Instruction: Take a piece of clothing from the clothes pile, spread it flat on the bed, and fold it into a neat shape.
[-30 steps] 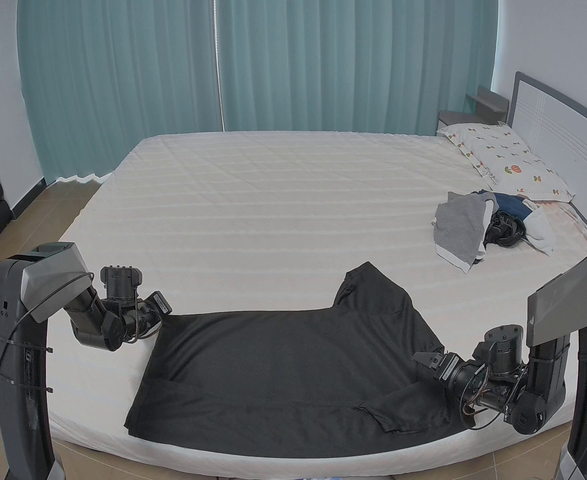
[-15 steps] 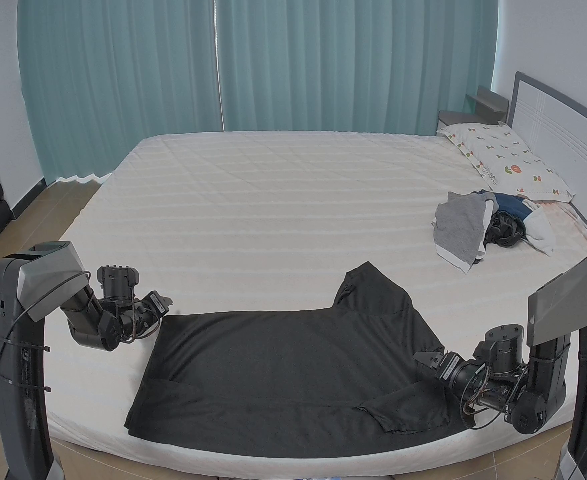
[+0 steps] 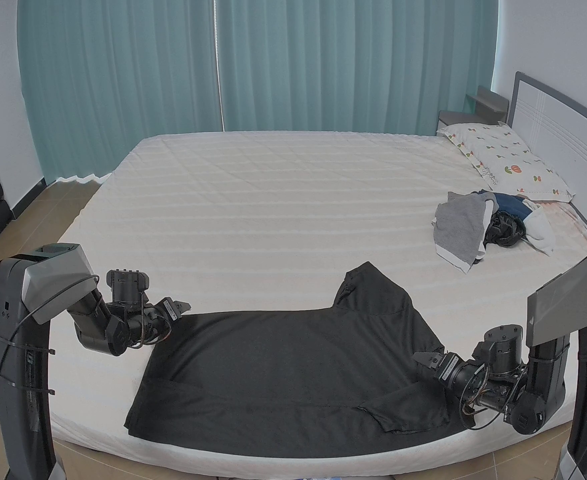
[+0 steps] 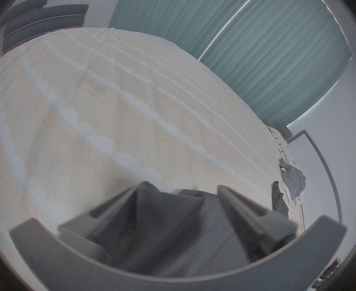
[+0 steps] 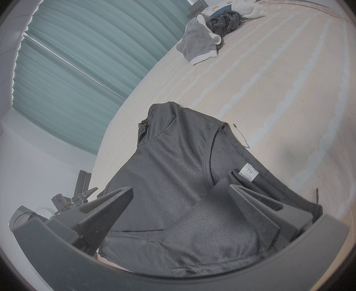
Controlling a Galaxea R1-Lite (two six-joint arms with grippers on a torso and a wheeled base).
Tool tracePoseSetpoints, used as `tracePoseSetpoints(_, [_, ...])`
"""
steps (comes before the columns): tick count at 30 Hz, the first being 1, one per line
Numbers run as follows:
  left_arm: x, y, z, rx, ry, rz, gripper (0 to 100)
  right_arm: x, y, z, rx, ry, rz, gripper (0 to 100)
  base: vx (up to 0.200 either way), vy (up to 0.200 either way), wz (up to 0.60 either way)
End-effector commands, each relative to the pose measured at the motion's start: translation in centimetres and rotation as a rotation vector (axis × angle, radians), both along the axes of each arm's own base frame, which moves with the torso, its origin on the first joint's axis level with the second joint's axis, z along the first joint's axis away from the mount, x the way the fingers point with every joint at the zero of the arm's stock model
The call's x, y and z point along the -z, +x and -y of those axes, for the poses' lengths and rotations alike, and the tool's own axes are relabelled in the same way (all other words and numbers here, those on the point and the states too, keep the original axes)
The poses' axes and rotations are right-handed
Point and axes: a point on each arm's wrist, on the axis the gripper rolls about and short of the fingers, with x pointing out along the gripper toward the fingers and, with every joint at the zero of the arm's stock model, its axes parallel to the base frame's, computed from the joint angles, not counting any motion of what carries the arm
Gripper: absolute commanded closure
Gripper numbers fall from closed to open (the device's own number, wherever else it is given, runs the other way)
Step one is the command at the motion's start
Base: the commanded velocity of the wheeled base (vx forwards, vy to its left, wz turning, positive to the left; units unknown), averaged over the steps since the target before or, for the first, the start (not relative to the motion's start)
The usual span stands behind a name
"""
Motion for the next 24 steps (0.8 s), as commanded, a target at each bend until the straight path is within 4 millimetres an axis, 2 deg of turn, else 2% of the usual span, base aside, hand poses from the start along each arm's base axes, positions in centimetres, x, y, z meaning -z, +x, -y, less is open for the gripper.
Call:
tracePoseSetpoints(1, [0.2, 0.1, 0.0, -0.003, 0.006, -0.001, 100, -0.1, 0.1, 0.0, 0.000, 0.004, 0.010, 0, 0.000, 0.000, 0.00])
tracePoseSetpoints(13, [1.0, 0.2, -1.0, -0.149, 0.081, 0.103, 100, -0.4, 0.3, 0.1, 0.007, 0.010, 0.029, 0, 0.000, 0.000, 0.00])
tracePoseSetpoints(24, [1.3, -0.2, -1.1, -0.162, 0.072, 0.087, 100, -1.8, 2.9, -0.5, -0.011, 0.022, 0.160, 0, 0.000, 0.000, 0.00])
